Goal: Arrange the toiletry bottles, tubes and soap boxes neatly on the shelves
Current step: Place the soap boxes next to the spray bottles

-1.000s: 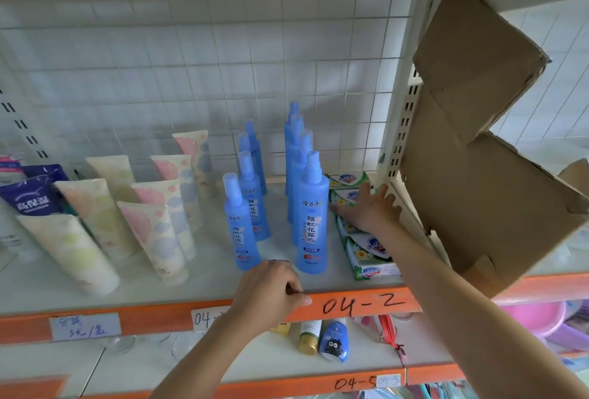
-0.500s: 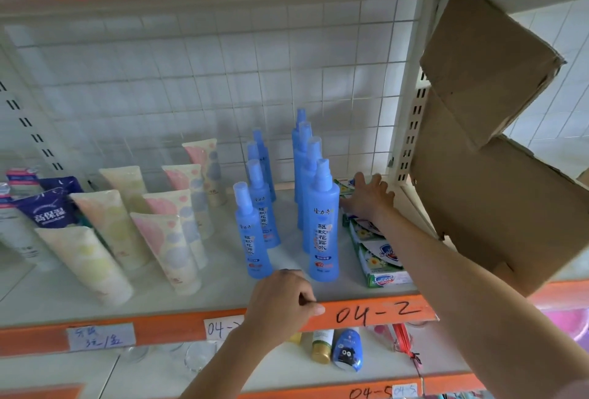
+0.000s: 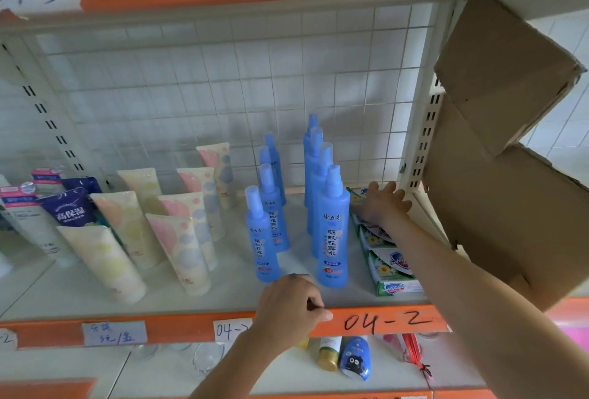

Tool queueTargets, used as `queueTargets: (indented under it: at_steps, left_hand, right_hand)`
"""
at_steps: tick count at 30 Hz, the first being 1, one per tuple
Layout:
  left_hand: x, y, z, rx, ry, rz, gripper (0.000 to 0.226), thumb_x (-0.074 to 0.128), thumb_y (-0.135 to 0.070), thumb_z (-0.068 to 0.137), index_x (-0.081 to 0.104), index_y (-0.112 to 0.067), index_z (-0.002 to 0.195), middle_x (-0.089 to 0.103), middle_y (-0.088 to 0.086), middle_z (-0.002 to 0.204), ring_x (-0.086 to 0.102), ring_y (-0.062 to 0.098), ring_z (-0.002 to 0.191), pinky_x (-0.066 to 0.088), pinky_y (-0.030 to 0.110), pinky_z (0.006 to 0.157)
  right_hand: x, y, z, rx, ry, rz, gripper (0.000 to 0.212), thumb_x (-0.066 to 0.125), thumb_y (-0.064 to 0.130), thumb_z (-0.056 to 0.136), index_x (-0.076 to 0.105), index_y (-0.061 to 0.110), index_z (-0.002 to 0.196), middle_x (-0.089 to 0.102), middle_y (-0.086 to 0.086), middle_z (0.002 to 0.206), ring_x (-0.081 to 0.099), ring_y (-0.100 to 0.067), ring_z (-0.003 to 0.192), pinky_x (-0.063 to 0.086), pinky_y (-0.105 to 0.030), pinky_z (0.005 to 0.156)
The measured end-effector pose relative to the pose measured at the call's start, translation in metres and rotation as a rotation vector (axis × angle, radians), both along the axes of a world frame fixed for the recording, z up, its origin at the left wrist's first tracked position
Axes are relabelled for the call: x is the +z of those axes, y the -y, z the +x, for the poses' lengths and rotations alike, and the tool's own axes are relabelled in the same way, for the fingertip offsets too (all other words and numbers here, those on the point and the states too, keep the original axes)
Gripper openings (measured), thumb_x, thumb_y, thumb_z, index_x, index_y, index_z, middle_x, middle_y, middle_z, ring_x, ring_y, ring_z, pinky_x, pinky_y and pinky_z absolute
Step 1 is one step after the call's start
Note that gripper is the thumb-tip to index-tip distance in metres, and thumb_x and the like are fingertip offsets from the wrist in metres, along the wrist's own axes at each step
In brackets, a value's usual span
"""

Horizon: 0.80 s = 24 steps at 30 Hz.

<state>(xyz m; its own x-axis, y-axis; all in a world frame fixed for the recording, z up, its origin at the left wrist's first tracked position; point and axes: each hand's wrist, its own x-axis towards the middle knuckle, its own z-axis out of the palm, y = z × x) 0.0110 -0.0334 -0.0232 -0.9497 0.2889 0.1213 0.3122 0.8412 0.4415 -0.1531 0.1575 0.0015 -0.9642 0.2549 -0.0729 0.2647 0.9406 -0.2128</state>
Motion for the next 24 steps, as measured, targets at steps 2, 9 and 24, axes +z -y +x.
queueTargets:
  at_steps: [2, 9, 24]
  left_hand:
    - [-0.001, 0.001, 0.000, -0.003, -0.005, 0.007, 0.026, 0.068, -0.046, 0.075, 0.069, -0.020, 0.080, 0.052, -0.017, 0.076, 0.053, 0.001, 0.072, 0.033, 0.011, 0.059]
    - [-0.011, 0.003, -0.003, 0.068, -0.130, 0.297, 0.012, 0.069, -0.032, 0.078, 0.063, -0.021, 0.078, 0.059, -0.014, 0.076, 0.060, 0.002, 0.072, 0.052, 0.025, 0.069]
    - [-0.014, -0.007, -0.025, 0.090, -0.179, 0.566, 0.024, 0.066, -0.031, 0.082, 0.062, -0.016, 0.101, 0.070, -0.006, 0.097, 0.066, 0.002, 0.089, 0.057, 0.026, 0.075]
  right_hand:
    - [0.005, -0.001, 0.007, 0.050, -0.003, -0.011, 0.073, 0.046, 0.062, 0.082, 0.032, 0.013, 0.135, 0.022, -0.017, 0.143, 0.024, -0.037, 0.131, 0.027, -0.050, 0.103]
    - [0.031, -0.005, 0.080, 0.280, -0.325, -0.846, 0.020, 0.048, 0.003, 0.088, 0.061, 0.014, 0.099, 0.062, 0.002, 0.100, 0.056, -0.016, 0.099, 0.042, -0.021, 0.077]
    - [0.007, 0.018, 0.130, 0.584, -0.250, -0.504, 0.039, 0.072, 0.020, 0.078, 0.057, 0.014, 0.113, 0.067, 0.004, 0.106, 0.059, -0.004, 0.090, 0.045, -0.008, 0.076]
